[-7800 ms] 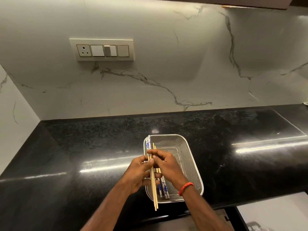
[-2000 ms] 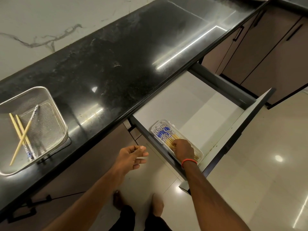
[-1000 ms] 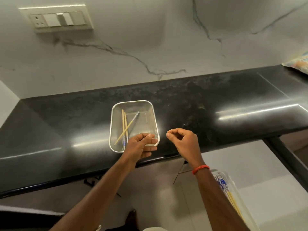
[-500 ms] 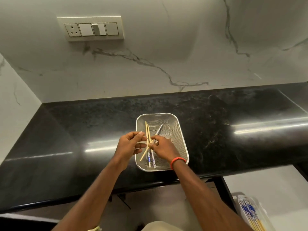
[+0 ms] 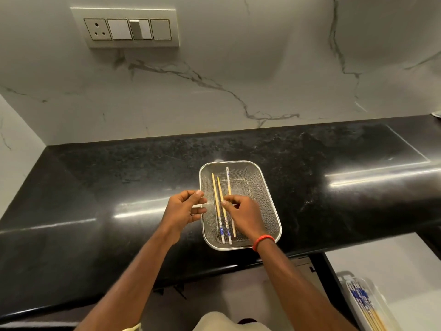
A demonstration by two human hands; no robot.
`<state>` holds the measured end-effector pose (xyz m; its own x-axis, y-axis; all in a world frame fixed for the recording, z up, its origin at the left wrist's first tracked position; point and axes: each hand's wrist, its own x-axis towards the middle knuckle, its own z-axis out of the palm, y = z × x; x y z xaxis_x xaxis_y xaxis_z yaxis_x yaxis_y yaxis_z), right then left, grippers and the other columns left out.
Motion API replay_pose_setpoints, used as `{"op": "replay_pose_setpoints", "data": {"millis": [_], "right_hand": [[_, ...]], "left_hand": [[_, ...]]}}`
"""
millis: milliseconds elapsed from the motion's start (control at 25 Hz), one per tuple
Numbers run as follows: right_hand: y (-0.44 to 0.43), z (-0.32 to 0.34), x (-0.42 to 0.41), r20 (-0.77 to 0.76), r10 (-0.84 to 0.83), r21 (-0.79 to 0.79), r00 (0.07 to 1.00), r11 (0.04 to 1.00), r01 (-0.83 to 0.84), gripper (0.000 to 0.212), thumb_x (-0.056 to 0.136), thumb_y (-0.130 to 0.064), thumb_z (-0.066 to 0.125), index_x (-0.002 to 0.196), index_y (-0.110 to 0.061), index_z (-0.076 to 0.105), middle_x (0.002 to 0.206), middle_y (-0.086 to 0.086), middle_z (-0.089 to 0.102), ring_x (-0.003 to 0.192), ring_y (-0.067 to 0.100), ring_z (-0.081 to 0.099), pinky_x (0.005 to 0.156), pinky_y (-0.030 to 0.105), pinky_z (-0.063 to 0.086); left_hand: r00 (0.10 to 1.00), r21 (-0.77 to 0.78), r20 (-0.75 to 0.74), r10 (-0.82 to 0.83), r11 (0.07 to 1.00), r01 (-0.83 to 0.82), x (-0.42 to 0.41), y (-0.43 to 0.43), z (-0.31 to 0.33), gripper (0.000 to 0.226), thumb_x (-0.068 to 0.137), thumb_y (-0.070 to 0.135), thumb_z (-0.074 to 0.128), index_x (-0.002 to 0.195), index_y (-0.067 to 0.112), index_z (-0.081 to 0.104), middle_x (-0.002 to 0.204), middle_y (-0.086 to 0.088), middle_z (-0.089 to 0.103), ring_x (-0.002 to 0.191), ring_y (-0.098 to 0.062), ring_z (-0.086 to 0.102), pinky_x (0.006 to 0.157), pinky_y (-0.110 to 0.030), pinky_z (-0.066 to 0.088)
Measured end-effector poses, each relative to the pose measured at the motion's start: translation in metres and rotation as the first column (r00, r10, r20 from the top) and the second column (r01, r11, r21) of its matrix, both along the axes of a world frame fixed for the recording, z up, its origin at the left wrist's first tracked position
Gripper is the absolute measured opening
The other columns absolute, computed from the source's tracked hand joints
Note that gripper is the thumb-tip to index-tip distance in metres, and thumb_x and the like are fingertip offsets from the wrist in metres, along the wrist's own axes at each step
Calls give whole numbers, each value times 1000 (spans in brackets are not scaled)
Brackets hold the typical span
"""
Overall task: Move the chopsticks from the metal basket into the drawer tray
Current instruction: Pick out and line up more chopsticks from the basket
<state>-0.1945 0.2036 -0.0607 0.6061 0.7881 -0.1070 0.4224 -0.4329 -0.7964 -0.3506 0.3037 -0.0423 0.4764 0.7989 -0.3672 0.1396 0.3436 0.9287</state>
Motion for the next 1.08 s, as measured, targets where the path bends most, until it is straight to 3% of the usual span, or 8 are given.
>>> {"op": "replay_pose_setpoints", "data": {"millis": [120,320,440,560,640,720,920,1080], "right_hand": [[-10,16,-9,-31,35,126,999,992,-31,18,91,-19,70,108,-20,76,98,-7,76,84,-1,69,81,20,59],[-12,30,-30,-168,283,223,944,944,-243,14,86,-19,75,96,-29,75,79,-7,76,66,7,71,63,20,57],[-8,23,-11,-236,175,233,956,965,-119,6,90,-30,72,91,-29,66,79,-3,75,66,11,72,59,23,56],[4,5,18,-48,3,9,999,1000,-3,13,92,-38,67,96,-26,65,88,-4,72,77,9,69,71,28,57],[18,-4,24,23,54,-195,998,980,-49,29,91,-41,67,115,-23,65,107,-3,71,94,14,68,87,38,58],[30,-13,23,-19,84,-297,996,951,-86,42,91,-36,69,128,-16,62,119,4,70,106,21,67,97,43,53],[32,-28,26,-177,-38,-205,983,979,1,26,91,-11,66,116,-9,70,106,10,75,95,22,72,92,42,57],[29,-28,25,-201,-51,-178,978,984,14,22,91,-12,65,111,-9,73,104,7,76,94,19,71,89,37,58]], "left_hand": [[999,-27,12,-42,999,42,9,2,0,22,97,32,65,106,13,72,101,-6,79,85,-23,76,66,-31,60],[997,-5,80,-13,1000,14,22,-3,1,18,97,25,66,90,10,74,85,-9,79,71,-21,77,58,-33,63],[989,-45,104,105,994,-101,22,0,2,16,97,20,65,94,6,70,82,-8,79,70,-26,77,57,-35,63],[985,-144,126,122,984,-103,17,0,6,15,97,20,66,100,5,68,81,-8,77,66,-28,76,59,-40,64],[987,-172,124,102,982,-80,15,-2,8,17,97,21,65,105,5,68,84,-10,76,63,-28,74,58,-40,64],[987,-195,129,98,978,-72,15,-3,8,19,97,22,64,108,6,67,85,-11,75,61,-27,73,58,-39,64],[990,-236,127,61,971,-29,13,-2,7,21,100,23,59,115,9,65,87,-10,80,65,-30,75,60,-41,65],[992,-248,118,39,969,-8,11,-2,6,22,103,20,55,118,8,64,94,-13,79,69,-32,76,59,-41,65]]}}
